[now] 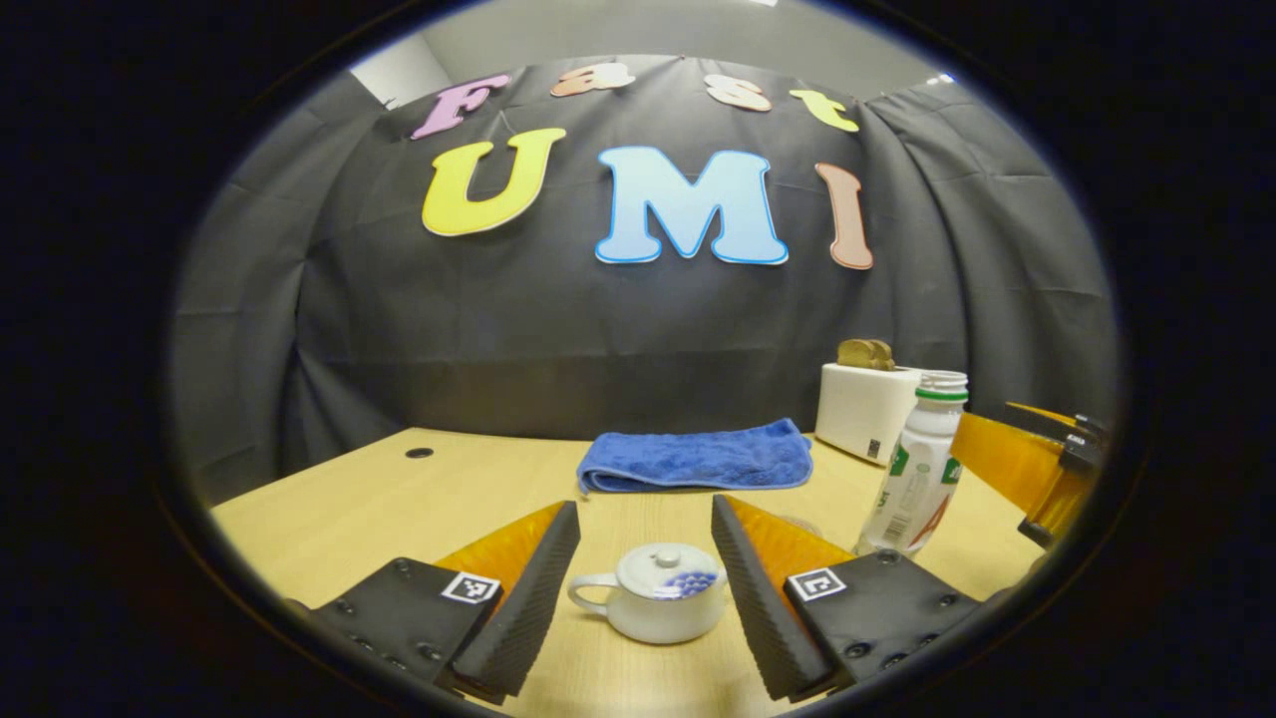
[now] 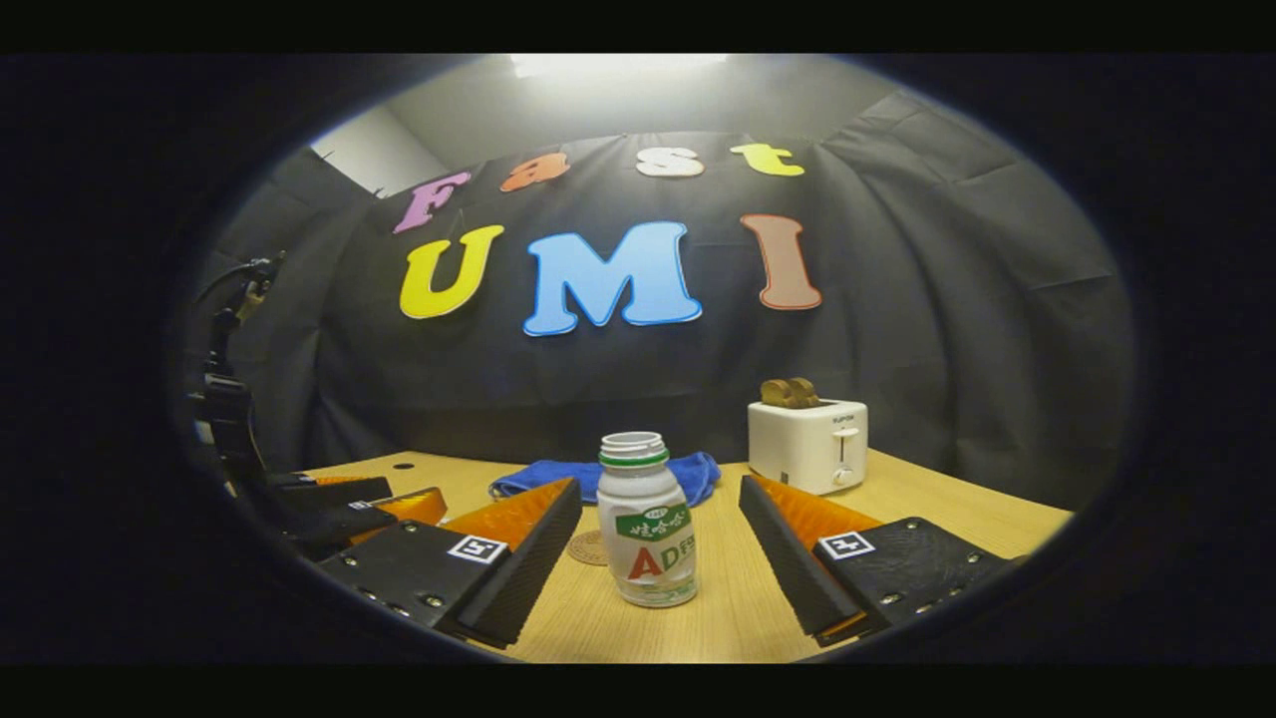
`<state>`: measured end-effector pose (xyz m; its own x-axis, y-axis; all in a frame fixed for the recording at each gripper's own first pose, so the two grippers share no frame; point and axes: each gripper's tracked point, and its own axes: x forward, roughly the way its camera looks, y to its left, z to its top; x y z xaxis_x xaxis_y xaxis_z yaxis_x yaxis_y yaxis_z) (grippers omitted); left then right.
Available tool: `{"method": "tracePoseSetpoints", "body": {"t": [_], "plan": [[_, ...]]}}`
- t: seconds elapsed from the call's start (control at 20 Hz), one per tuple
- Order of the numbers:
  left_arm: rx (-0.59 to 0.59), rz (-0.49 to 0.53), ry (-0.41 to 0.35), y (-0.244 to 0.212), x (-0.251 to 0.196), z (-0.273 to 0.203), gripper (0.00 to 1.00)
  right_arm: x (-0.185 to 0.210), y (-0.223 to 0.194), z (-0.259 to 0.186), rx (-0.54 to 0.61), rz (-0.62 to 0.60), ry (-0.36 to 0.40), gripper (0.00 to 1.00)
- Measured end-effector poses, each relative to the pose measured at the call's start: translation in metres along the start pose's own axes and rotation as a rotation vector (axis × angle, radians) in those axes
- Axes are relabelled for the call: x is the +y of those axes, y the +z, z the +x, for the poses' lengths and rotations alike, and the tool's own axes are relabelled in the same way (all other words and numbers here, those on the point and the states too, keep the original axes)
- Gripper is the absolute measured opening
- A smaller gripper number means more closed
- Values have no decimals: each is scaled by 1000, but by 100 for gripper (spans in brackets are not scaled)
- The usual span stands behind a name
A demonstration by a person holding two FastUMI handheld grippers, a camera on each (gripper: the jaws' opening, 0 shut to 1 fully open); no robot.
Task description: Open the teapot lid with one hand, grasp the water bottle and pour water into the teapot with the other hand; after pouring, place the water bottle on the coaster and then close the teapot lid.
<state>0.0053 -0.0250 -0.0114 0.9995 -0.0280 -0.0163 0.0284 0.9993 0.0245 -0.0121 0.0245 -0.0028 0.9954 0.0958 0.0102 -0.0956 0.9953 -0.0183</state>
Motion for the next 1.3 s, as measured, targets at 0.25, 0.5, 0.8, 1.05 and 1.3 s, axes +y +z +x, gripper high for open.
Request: {"method": "tracePoseSetpoints", "body": {"t": [0.25,0.5,0.8,1.05,1.3], "plan": [[13,23,-9,-6,-1,22,80,5,-3,0,-3,-25,15,98],[51,-15,-14,-11,0,41,74,2,-5,1,5,-26,5,98],[94,-7,-28,-27,-6,51,65,4,-9,2,17,-24,10,98],[127,-16,-27,-40,-5,52,64,2,-8,1,17,-23,5,98],[117,-8,-31,-40,-7,51,63,2,-10,1,21,-20,2,98]]}}
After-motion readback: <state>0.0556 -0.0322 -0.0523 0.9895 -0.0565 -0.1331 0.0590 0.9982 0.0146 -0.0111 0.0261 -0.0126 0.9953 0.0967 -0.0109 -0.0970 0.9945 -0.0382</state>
